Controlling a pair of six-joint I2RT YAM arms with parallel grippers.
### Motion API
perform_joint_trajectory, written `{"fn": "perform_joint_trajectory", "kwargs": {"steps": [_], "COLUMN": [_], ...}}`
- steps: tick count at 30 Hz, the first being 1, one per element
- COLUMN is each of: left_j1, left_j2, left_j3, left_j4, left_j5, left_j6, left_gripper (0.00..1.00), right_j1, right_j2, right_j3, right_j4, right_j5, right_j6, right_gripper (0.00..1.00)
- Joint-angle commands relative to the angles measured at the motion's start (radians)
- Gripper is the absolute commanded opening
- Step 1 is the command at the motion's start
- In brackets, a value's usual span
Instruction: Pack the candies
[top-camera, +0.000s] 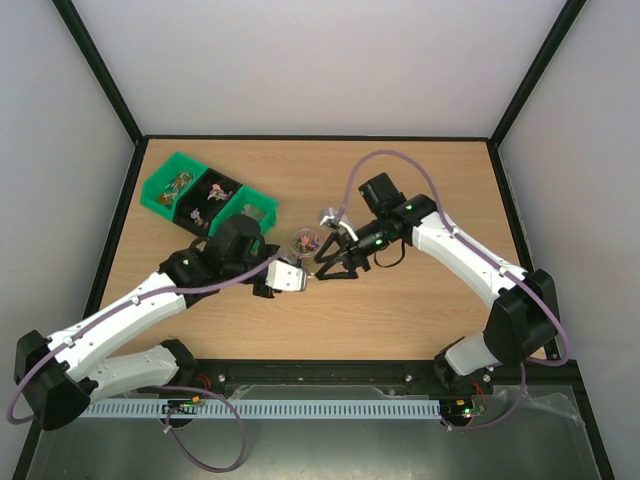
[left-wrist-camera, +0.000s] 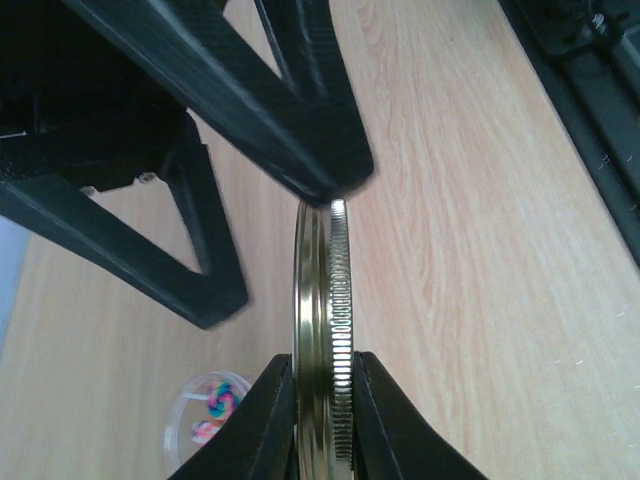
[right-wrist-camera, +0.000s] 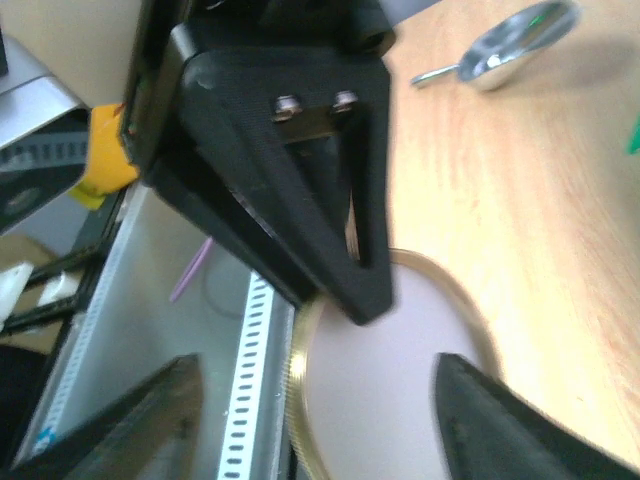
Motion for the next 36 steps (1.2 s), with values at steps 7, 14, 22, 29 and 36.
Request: {"fn": "perform_joint_trajectory", "kwargs": {"steps": [7, 14, 22, 29, 36], "left_j1": [0.244, 0.319, 0.344, 0.366, 0.371], "left_j2": [0.216, 0.286, 0.323, 0.338, 0.338], "left_j3": [0.220, 0.279, 0.288, 0.289, 0.282], "left_j4": [-0.213, -0.215, -0.201, -0.194, -0.178], "left_j5": [0.454, 0.597, 0.663, 0.687, 0.689], "left_j6": [-0.229, -0.338, -0.391, -0.409, -0.418], "left_gripper": [0.14, 0.14, 0.14, 0.14, 0.15], "right_j1": [-0.165, -0.163, -0.136, -0.082, -0.073], "right_j2": [-0.138, -0.212, -0.193, -0.192, -0.176], "right_j3": [-0.112, -0.186, -0.172, -0.183, -0.171], "right_j4": [0.166, 0.345, 0.361, 0.353, 0.355], "right_j5": [0.058, 0.186, 0.143, 0.127, 0.150], "right_j6": [0.089, 0.154, 0.196, 0.203, 0.209], "right_gripper": [0.79, 0.76, 0.64, 0.52, 0.32]}}
